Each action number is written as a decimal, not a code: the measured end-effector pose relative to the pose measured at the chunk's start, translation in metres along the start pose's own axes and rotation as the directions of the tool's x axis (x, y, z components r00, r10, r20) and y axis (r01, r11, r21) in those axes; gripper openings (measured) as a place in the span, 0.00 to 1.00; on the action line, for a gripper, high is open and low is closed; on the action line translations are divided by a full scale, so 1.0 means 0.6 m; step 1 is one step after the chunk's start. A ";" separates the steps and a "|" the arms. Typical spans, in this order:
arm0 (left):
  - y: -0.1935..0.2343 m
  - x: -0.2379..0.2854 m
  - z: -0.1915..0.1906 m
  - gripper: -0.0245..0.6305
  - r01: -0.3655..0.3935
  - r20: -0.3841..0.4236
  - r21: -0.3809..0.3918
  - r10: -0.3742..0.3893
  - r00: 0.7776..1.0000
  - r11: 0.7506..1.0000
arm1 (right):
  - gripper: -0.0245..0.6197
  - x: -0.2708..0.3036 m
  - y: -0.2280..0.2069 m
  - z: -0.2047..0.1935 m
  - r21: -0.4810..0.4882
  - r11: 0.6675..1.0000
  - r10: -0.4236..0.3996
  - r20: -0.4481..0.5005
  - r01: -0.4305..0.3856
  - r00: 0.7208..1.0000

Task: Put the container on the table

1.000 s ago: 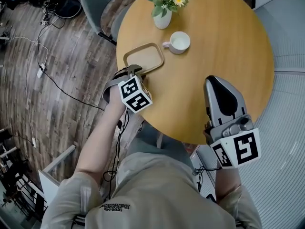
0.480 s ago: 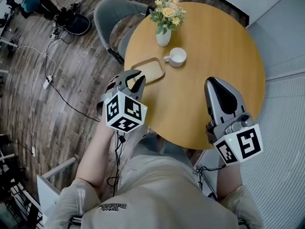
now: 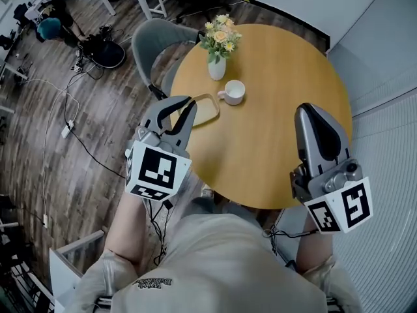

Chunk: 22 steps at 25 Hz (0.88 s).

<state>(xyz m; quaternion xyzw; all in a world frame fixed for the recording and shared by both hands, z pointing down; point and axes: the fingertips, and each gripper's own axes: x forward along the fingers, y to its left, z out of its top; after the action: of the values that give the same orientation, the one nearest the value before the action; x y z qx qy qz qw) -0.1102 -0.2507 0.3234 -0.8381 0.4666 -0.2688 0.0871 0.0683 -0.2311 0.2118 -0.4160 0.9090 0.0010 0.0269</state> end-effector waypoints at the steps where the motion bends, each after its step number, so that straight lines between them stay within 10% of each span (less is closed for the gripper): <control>1: 0.004 -0.011 0.027 0.10 -0.002 0.044 -0.009 0.002 0.999 1.000 | 0.09 -0.008 -0.003 0.012 -0.010 1.000 -0.006 0.014 0.006 1.000; 14: 0.046 -0.136 0.198 0.07 -0.155 0.351 -0.108 0.184 0.918 0.982 | 0.09 -0.072 -0.020 0.075 -0.127 0.989 -0.069 0.078 0.079 0.995; 22: 0.029 -0.136 0.173 0.07 -0.170 0.332 -0.122 0.202 0.921 0.978 | 0.09 -0.086 -0.019 0.035 -0.084 0.994 -0.062 0.024 0.064 0.998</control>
<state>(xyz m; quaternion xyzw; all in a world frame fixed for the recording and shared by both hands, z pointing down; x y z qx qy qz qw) -0.1020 -0.2039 0.1989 -0.8269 0.5336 -0.0879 0.1540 0.1116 -0.1992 0.1938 -0.4453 0.8941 0.0430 0.0188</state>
